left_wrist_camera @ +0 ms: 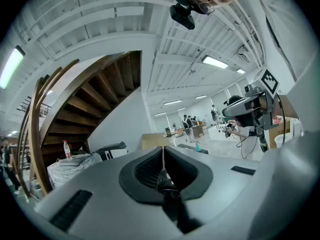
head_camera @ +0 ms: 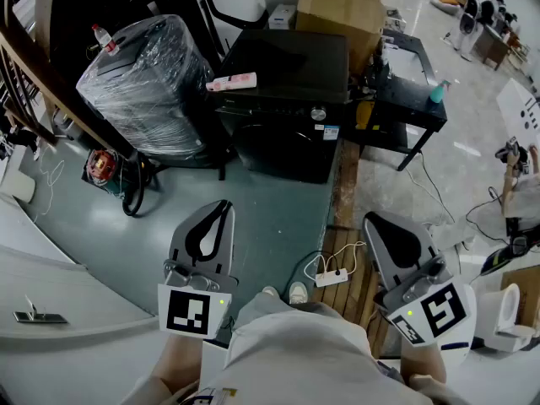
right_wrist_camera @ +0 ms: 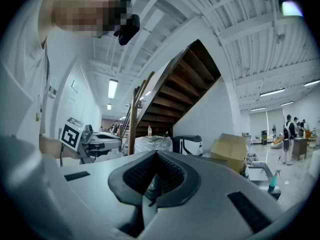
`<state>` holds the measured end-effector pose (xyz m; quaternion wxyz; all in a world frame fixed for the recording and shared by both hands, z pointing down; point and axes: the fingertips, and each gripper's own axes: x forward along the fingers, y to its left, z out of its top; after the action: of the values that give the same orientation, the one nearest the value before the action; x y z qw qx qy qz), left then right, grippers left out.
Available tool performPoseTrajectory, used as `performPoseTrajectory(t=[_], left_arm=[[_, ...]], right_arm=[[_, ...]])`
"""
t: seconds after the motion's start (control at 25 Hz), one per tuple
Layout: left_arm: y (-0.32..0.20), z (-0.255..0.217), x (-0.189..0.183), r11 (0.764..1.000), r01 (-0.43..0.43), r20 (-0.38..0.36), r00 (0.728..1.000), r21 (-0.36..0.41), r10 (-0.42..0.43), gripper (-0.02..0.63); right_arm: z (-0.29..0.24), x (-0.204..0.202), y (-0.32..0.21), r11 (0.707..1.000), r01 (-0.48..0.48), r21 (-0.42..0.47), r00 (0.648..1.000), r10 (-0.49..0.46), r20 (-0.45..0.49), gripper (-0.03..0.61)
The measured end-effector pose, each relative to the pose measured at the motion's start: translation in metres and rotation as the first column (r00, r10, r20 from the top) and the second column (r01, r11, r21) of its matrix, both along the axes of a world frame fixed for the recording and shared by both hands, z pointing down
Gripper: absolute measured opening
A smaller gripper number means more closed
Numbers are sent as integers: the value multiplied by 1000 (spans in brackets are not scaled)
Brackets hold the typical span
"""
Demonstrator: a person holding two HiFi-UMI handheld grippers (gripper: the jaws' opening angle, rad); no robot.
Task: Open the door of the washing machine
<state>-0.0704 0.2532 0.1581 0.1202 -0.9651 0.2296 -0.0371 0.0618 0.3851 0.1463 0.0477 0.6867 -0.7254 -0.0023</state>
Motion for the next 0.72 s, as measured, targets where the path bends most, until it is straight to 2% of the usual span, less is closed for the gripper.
performPoseTrajectory(t=[0.36, 0.72], left_arm=[[-7, 4, -23, 1000, 30, 11, 999, -8, -30, 28], [-6, 7, -27, 999, 47, 20, 999, -3, -47, 28]], right_arm=[[4, -26, -20, 998, 64, 8, 997, -64, 43, 21], [8, -27, -17, 998, 57, 17, 996, -58, 61, 21]])
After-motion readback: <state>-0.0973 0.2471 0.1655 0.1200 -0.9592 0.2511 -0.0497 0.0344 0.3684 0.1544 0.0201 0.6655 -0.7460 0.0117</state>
